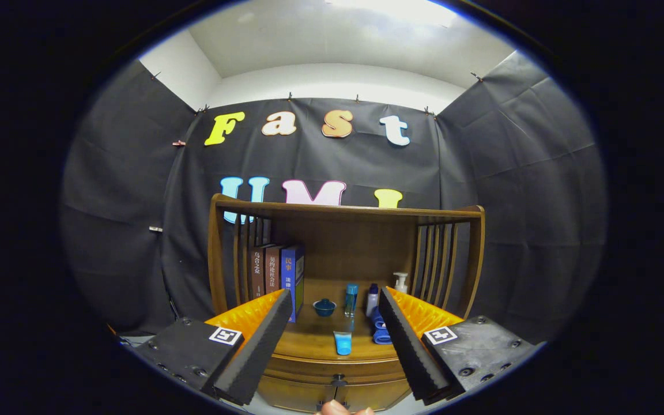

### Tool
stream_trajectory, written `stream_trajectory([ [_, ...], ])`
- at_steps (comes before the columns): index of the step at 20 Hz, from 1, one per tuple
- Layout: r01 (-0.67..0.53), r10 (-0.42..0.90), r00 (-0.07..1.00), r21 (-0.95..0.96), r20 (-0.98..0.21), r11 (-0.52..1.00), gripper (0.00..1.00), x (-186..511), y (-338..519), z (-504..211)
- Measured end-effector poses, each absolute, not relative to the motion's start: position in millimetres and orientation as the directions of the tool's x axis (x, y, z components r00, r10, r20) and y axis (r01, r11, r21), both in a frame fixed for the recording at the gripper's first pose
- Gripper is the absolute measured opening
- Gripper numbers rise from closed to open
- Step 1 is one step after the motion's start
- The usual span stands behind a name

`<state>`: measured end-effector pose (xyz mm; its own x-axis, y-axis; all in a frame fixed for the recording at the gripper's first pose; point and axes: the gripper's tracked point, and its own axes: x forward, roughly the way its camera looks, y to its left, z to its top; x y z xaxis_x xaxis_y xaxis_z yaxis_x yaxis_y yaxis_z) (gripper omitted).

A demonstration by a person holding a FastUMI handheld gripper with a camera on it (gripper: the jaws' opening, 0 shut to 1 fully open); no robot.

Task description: Pull open the drawer, take out the items inside it, and place them on the countertop above the cabinet.

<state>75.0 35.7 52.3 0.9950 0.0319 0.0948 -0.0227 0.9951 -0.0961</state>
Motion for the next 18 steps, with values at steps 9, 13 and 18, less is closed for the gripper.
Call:
stream_trajectory([
  [9, -0.030, 0.041, 0.993, -0.101, 0.111, 0.994, 0.99, 73.3, 38.3, 51.4],
  [13, -0.030, 0.041, 0.993, -0.100, 0.110, 0.995, 0.99, 73.1, 38.6, 50.9],
  [18, -0.026, 0.037, 0.992, -0.091, 0.121, 0.995, 0.99, 72.0, 36.3, 52.8],
])
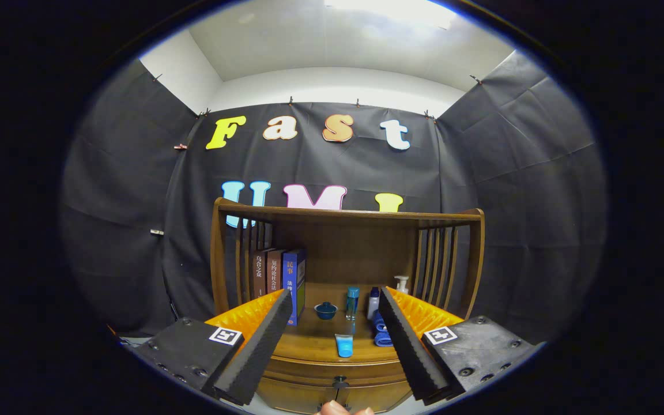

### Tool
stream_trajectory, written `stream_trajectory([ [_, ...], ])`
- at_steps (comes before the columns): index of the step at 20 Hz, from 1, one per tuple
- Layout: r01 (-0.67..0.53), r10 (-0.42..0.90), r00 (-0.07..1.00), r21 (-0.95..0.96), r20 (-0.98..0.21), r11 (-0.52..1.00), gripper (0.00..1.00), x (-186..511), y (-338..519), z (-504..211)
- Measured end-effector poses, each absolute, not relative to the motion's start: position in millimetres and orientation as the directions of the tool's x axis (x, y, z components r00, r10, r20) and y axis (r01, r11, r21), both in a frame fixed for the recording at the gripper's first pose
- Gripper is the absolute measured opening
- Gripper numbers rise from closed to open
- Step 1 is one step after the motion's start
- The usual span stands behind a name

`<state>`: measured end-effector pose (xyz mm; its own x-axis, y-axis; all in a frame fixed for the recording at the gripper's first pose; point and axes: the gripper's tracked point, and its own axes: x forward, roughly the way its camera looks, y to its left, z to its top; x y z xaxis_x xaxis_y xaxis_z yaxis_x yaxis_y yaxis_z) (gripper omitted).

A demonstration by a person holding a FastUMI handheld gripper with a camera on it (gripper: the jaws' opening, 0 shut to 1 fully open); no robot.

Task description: Pull open the drawer, take out the items inside it, and place them on the countertop above the cabinet.

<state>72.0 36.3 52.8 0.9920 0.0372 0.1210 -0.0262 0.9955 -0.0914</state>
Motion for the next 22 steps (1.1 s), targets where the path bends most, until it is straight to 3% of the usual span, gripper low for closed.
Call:
stream_trajectory([
  [22, -0.034, 0.045, 0.993, -0.103, 0.106, 0.994, 0.99, 73.1, 39.1, 46.5],
])
